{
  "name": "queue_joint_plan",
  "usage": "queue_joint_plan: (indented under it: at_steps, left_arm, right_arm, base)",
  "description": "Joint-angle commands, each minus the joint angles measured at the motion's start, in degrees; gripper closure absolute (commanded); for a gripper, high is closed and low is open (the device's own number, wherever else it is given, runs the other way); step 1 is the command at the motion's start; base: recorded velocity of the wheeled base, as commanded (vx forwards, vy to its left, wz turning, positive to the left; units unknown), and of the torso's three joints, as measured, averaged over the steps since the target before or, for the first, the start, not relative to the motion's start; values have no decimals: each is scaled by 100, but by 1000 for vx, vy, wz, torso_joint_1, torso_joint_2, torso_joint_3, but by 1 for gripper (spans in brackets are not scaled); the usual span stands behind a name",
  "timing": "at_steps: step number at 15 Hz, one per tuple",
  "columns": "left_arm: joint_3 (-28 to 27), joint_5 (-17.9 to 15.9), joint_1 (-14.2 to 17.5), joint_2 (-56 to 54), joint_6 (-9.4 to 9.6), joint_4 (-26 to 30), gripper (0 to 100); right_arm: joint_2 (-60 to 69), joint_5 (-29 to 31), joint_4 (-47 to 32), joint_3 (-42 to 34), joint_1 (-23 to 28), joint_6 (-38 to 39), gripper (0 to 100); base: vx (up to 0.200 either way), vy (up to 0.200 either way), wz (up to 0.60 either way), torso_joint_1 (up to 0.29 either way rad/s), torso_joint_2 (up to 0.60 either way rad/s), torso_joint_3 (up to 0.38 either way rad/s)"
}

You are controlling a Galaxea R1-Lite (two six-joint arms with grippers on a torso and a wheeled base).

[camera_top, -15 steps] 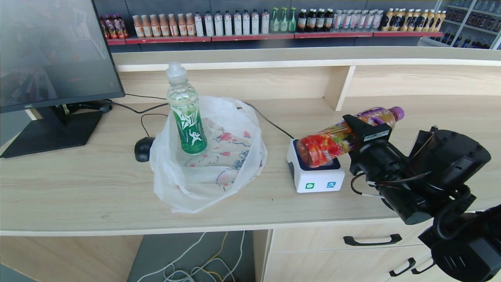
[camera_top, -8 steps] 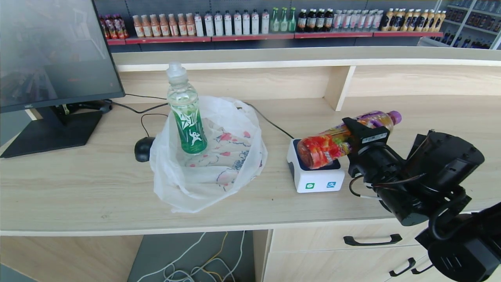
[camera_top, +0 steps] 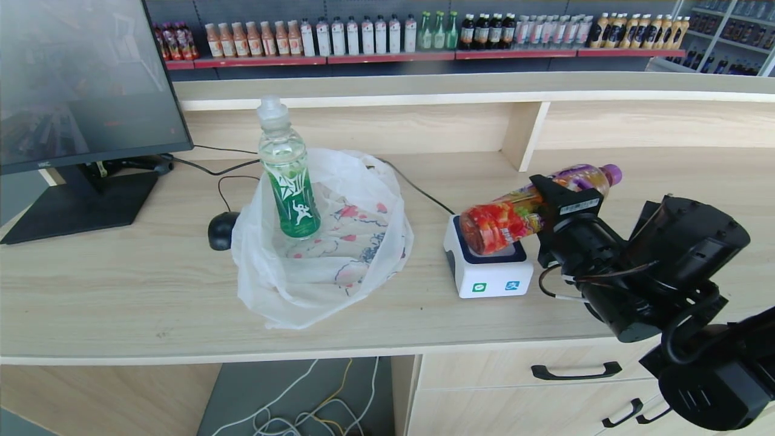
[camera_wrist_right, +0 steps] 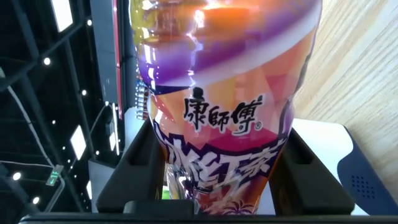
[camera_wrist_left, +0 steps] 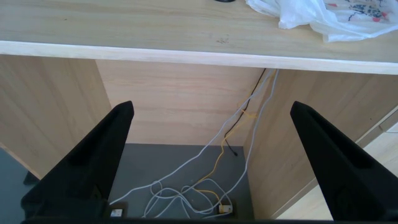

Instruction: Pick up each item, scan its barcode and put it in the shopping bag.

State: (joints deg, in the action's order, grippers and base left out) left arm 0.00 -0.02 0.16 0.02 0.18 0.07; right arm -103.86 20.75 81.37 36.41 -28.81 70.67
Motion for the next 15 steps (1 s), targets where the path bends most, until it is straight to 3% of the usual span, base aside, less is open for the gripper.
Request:
queue_joint_plan:
  at_steps: [1, 7, 11, 15]
  left_arm:
    - [0, -6, 2, -2, -1, 1, 0]
    - [0, 2, 2, -2, -1, 1, 0]
    - [0, 2, 2, -2, -1, 1, 0]
    - [0, -6, 2, -2, -1, 1, 0]
  right_arm:
    - [15, -1, -34, 32, -2, 0, 100]
    - [42, -1, -34, 41, -2, -18, 100]
    - [253, -89, -34, 261, -160, -721, 100]
    - [472, -168, -78, 323, -424, -2031, 100]
  base:
    - [0, 0, 0, 0, 0, 0]
    - [0, 0, 0, 0, 0, 0]
    - [0, 0, 0, 0, 0, 0]
    - [0, 0, 0, 0, 0, 0]
